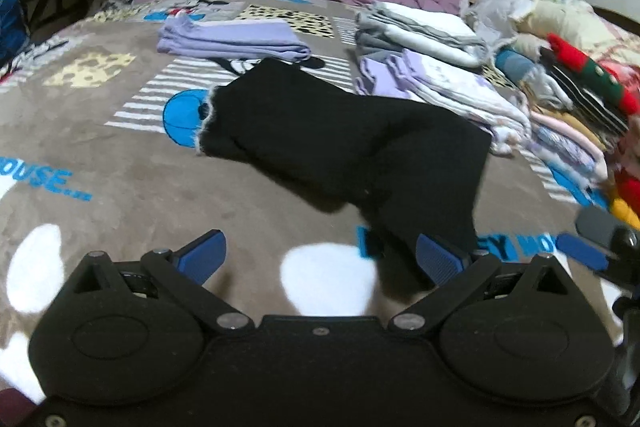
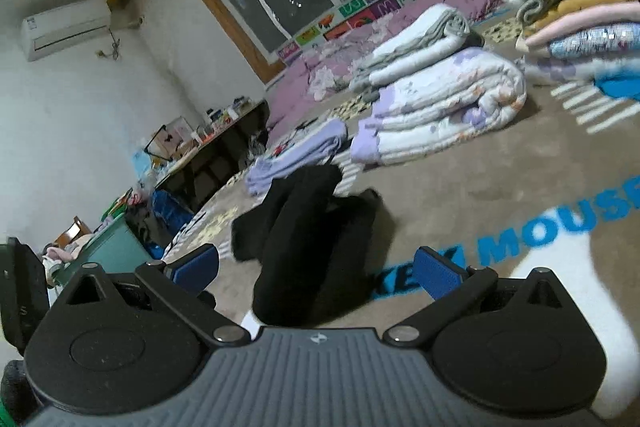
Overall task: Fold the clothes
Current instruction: 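Grasp the black garment's fuzzy cuff with the left gripper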
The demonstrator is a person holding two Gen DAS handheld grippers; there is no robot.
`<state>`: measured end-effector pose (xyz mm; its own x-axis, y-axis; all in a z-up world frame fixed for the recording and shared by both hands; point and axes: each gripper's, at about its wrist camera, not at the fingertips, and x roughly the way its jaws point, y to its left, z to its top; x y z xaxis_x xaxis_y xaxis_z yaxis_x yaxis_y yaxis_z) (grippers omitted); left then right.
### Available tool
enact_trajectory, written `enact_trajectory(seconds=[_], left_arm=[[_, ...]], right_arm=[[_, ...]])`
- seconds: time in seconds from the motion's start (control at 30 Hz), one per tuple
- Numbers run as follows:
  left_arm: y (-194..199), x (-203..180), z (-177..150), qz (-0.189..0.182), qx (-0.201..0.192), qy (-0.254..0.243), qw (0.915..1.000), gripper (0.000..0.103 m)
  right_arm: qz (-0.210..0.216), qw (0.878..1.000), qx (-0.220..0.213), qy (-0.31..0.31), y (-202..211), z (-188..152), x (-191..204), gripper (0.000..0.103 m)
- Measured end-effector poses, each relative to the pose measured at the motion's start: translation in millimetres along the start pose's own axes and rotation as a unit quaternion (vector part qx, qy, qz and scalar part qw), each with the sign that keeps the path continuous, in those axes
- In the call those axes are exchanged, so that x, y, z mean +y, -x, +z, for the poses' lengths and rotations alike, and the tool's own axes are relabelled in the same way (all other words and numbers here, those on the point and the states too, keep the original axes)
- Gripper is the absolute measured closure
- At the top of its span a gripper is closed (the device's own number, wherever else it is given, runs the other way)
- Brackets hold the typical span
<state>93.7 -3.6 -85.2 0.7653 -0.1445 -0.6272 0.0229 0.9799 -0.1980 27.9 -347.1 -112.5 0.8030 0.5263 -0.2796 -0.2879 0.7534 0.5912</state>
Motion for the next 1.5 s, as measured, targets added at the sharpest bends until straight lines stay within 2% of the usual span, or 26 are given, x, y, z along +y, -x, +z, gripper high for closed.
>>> enact_trajectory(seconds=[0.1, 0.3, 0.4, 0.47, 0.57, 0.67, 0.73, 0.8, 0.87, 0.9, 0.93, 0.97, 1.0, 1.03, 1.13, 1.33, 1.5], left_arm=[[-12.8, 10.4, 9.7, -0.003, -0.005, 0.026, 0.9997, 0.002], [-36.9, 42.7, 35.2, -0.014, -0.037, 0.113, 0.9928, 0.017], [-46.4, 52.3, 49.8, 0.001, -0.049, 0.113, 0.9924, 0.026], [-54.7, 59.2, 57.0, 0.006, -0.051, 0.109, 0.9927, 0.029], [-67.9, 69.3, 66.1, 0.014, -0.051, 0.101, 0.9935, 0.032], [-82.9, 79.7, 70.9, 0.022, -0.049, 0.095, 0.994, 0.035], [-94.0, 85.7, 72.7, 0.028, -0.044, 0.091, 0.9945, 0.045], [-106.1, 90.4, 74.0, 0.01, -0.03, 0.091, 0.9954, 0.051], [-113.8, 91.8, 73.7, 0.001, -0.024, 0.09, 0.9956, 0.054], [-116.5, 90.8, 73.2, -0.001, -0.022, 0.084, 0.9962, 0.062], [-118.5, 89.1, 72.7, 0.002, -0.021, 0.078, 0.9967, 0.078], [-120.3, 87.5, 72.3, 0.005, -0.02, 0.072, 0.9972, 0.084], [-118.1, 87.3, 71.5, 0.008, -0.025, 0.071, 0.9971, 0.094], [-115.5, 87.1, 70.8, 0.011, -0.031, 0.069, 0.997, 0.099], [-90.4, 87.0, 70.3, 0.011, -0.065, 0.076, 0.9949, 0.1], [-1.4, 99.6, 74.7, 0.021, -0.145, 0.071, 0.9867, 0.101], [66.3, 127.3, 75.3, 0.061, -0.185, 0.063, 0.9789, 0.101]], right_arm=[[0.013, 1.0, 0.003, -0.016, -7.9, 2.0, -11.6, 0.0], [0.043, 0.993, 0.043, -0.104, -35.5, -7.5, -40.6, 0.0], [0.029, 0.992, 0.039, -0.118, -42.1, -9.6, -46.4, 0.0], [0.015, 0.992, 0.035, -0.122, -45.8, -9.8, -49.9, 0.0], [0.03, 0.988, 0.031, -0.145, -53.4, -6.8, -60.2, 0.0], [0.034, 0.989, 0.025, -0.139, -64.6, 0.0, -64.5, 0.0], [0.036, 0.989, 0.021, -0.145, -71.2, 3.4, -69.7, 0.0], [0.039, 0.989, 0.022, -0.143, -78.6, 6.3, -73.0, 0.0], [0.041, 0.989, 0.024, -0.138, -84.9, 7.7, -74.7, 0.0], [0.043, 0.99, 0.025, -0.136, -87.8, 8.0, -75.4, 0.0], [0.045, 0.99, 0.025, -0.133, -90.6, 8.4, -76.1, 0.0], [0.046, 0.99, 0.026, -0.13, -92.8, 8.5, -76.4, 0.0], [0.046, 0.99, 0.027, -0.127, -93.0, 8.1, -75.9, 0.0], [0.046, 0.991, 0.026, -0.123, -93.1, 7.6, -75.3, 0.0], [0.049, 0.991, 0.024, -0.118, -92.9, 6.4, -74.7, 0.0], [0.052, 0.992, 0.018, -0.117, -89.9, 5.1, -73.4, 0.0], [0.054, 0.992, 0.02, -0.11, -88.3, 5.6, -68.9, 0.0]])
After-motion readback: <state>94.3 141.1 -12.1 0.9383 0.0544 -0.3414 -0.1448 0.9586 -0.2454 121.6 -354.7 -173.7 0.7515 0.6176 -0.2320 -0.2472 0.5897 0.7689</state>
